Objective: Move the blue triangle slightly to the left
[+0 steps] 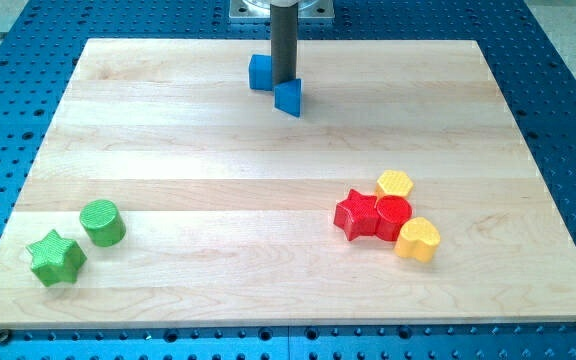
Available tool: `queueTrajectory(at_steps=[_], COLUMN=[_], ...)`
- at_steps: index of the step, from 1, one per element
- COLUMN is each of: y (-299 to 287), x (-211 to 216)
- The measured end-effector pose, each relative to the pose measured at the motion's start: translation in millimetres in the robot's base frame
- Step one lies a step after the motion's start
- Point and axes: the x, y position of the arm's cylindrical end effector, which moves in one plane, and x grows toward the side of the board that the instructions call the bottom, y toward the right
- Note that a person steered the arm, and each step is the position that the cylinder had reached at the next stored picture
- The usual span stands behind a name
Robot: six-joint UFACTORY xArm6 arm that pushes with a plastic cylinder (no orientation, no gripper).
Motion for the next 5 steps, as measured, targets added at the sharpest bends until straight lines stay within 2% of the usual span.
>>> queueTrajectory(at_steps=[1, 3, 4, 5], y=[1.0, 60.4, 76.9, 69.7], x=[-4.9, -14.9, -8.1, 5.8])
